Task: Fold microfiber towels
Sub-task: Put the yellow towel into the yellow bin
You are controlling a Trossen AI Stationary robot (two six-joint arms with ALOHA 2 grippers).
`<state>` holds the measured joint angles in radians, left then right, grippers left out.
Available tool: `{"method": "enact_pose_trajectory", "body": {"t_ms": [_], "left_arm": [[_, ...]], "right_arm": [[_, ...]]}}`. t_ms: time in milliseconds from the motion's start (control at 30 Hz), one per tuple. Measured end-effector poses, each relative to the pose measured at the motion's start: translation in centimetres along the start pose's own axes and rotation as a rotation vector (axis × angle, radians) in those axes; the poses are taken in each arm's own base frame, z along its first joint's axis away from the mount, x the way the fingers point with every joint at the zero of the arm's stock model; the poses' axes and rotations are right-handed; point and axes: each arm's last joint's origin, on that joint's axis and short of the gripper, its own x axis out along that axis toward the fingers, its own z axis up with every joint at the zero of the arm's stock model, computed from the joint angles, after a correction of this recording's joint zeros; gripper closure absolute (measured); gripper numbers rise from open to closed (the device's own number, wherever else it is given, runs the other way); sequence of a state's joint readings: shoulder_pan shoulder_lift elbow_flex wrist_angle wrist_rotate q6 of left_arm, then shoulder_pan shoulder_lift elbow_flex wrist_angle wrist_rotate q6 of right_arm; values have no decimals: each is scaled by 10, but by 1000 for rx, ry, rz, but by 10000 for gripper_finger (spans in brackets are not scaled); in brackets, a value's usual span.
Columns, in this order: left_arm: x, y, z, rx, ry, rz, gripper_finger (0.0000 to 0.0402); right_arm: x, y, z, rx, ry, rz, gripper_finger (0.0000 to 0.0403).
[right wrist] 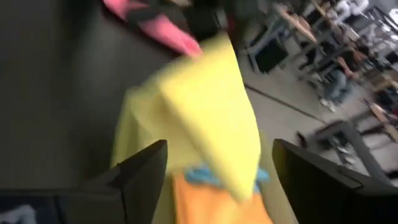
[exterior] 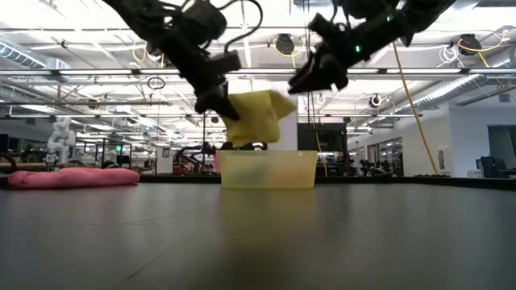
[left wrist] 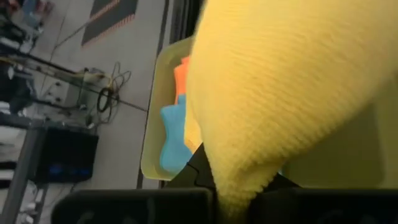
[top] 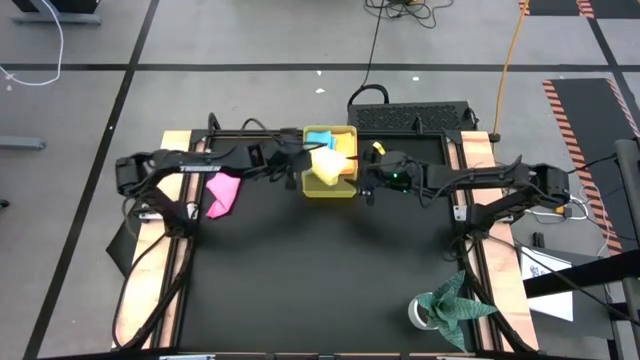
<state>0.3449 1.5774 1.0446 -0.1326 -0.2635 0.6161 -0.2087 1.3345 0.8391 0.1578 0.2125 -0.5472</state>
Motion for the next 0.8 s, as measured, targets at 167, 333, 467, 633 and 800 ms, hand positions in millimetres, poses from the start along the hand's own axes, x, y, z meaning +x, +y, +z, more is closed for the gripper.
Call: {"method": "enact_pose_trajectory", "body": {"t_ms": [167,333,467,633,800], "left_arm": [[26,6,11,-43,70,-25,384],[38,13,26,-80,132,-35,391],[41,13,31,-112,145,-34,377],[38,12,31,-125,175,-9,369],[36,10,27,-112,224,-30,387]], "right_arm": [[-1,10,11,23,-46,31,101],[14,14,11,61,-62,-24,100],[31,21,2,28,14,-119,112],[41,23,-8,-15,137,-254,148],[43,17,-13,-21,144,-246,247]]}}
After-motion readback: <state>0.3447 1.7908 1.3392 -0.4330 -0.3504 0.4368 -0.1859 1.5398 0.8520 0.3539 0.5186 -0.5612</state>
